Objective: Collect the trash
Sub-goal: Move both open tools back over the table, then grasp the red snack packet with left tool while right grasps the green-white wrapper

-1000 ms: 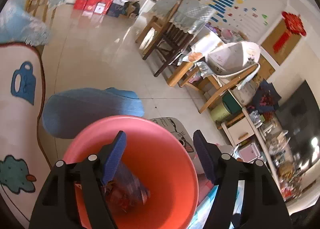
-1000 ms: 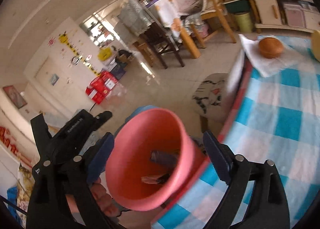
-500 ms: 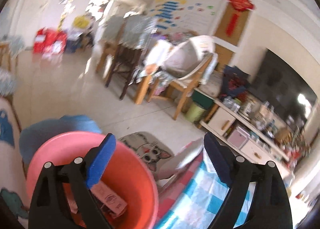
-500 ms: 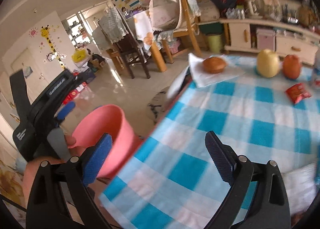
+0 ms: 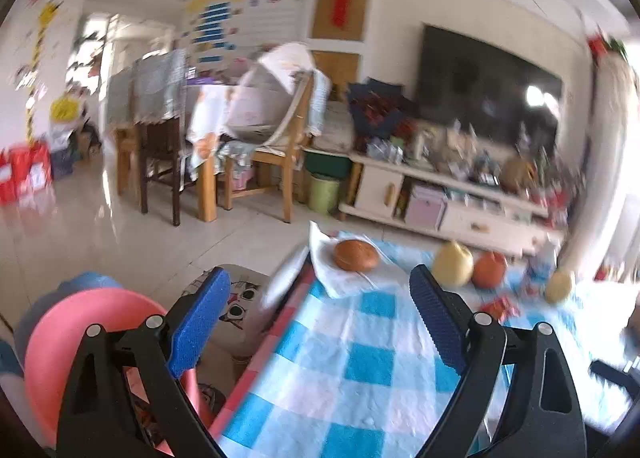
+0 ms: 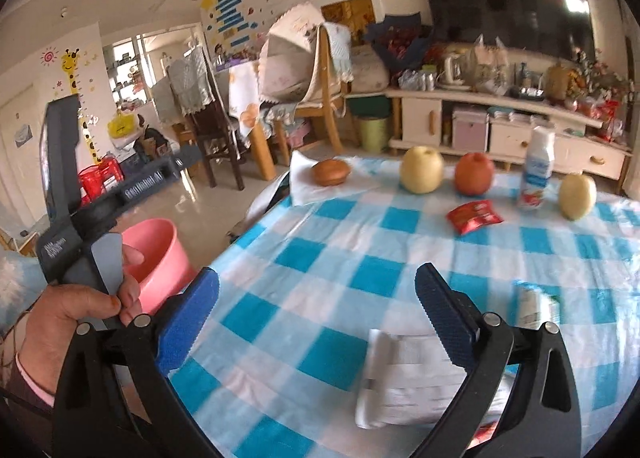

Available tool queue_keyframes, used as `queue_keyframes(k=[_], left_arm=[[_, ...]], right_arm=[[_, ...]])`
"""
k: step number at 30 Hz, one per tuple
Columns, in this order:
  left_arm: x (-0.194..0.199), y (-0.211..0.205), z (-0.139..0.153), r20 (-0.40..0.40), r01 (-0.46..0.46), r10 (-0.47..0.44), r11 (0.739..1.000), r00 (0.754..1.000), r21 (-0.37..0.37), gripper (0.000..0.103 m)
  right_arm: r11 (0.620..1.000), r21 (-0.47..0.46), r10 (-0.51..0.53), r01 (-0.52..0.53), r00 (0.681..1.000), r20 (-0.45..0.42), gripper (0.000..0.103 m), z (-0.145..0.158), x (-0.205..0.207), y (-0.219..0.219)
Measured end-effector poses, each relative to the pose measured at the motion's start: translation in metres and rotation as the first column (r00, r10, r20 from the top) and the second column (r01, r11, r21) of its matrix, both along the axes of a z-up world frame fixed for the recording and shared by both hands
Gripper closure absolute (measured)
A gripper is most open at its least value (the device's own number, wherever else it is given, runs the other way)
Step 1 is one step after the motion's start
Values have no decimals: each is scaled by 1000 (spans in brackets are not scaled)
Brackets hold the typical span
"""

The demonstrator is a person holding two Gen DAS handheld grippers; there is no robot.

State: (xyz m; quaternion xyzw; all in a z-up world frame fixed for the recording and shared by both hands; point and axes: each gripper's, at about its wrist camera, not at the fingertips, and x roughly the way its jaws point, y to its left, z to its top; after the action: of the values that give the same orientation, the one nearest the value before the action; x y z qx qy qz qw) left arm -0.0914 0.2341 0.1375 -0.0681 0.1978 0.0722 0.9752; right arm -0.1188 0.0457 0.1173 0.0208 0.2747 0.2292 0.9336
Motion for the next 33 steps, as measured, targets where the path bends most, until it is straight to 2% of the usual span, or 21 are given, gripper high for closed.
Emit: queue_keyframes(k=[4,9,14,21,28,33], left_arm=[[4,-38,-3,-59,75,-70,993,996,87,13],[-4,-71,0,-33,126,-122,980,992,154,13],[-9,-96,-1,-35,156,-152,974,988,164,13],[-12,-125,-5,-49,184,-178,963,983,198,13],[-15,-152,-12,-78,229,-218,955,973,187,13],[-13,-166,-16,-106,269,-256,952,961,143,13]], right_arm=[[1000,-8,-29,29,998,56,4,10,-11,-24],[998,-8,-66,67,995,73,4,14,-18,-53],[995,2,-101,102,994,44,4,9,-18,-82],[991,-13,-135,136,990,52,4,6,-21,-111],[985,-59,-162,164,986,29,4,-1,-17,-142],[974,-56,-218,217,976,4,4,-5,-9,-172]])
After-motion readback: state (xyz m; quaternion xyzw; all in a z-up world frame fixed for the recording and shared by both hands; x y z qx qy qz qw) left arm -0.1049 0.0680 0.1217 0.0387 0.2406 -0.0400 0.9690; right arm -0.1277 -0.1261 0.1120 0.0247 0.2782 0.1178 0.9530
